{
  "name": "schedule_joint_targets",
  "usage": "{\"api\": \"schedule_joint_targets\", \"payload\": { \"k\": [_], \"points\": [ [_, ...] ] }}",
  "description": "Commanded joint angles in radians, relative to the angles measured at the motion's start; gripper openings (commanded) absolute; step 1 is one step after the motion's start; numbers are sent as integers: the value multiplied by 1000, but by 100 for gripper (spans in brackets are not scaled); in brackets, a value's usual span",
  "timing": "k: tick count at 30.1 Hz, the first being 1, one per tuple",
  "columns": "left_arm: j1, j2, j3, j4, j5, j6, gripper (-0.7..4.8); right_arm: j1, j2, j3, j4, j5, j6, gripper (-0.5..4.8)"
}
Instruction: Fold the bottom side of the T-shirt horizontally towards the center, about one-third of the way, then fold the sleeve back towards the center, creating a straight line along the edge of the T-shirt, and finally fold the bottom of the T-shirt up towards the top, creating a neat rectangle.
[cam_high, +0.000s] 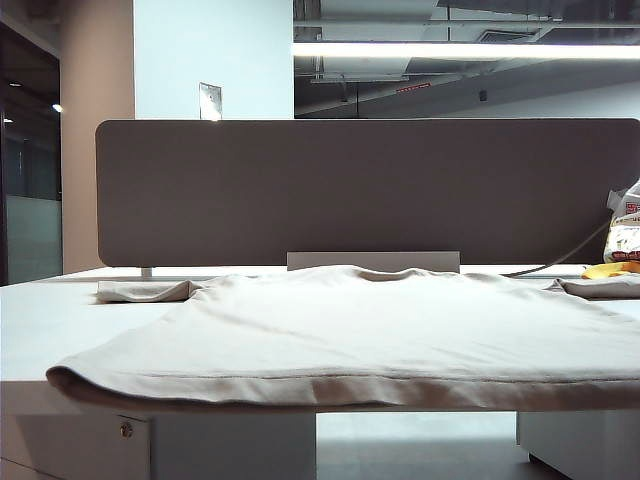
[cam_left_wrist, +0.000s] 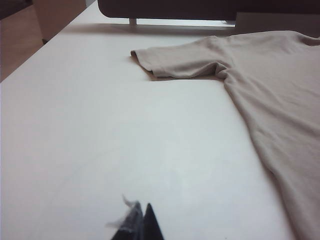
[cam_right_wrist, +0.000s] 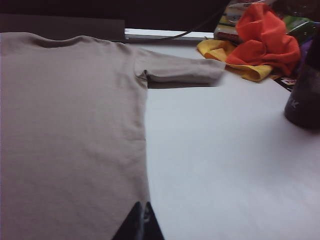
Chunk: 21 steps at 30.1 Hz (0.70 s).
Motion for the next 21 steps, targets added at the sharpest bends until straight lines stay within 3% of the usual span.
{"api": "schedule_joint_targets", "payload": {
  "k": [1, 8, 15, 21],
  "points": [
    [-2, 0, -3, -2, 2, 5, -5, 2, 0, -4, 23, -8, 5, -5],
    [-2, 0, -3, 11, 4, -85, -5, 2, 0, -4, 28, -8, 5, -4],
    [-2, 0, -3, 56, 34, -152, -1, 2, 0, -4, 32, -7, 5, 32],
    [-2, 0, -3, 42, 116, -333, -1, 2, 0, -4, 40, -7, 142, 30]
  ]
}}
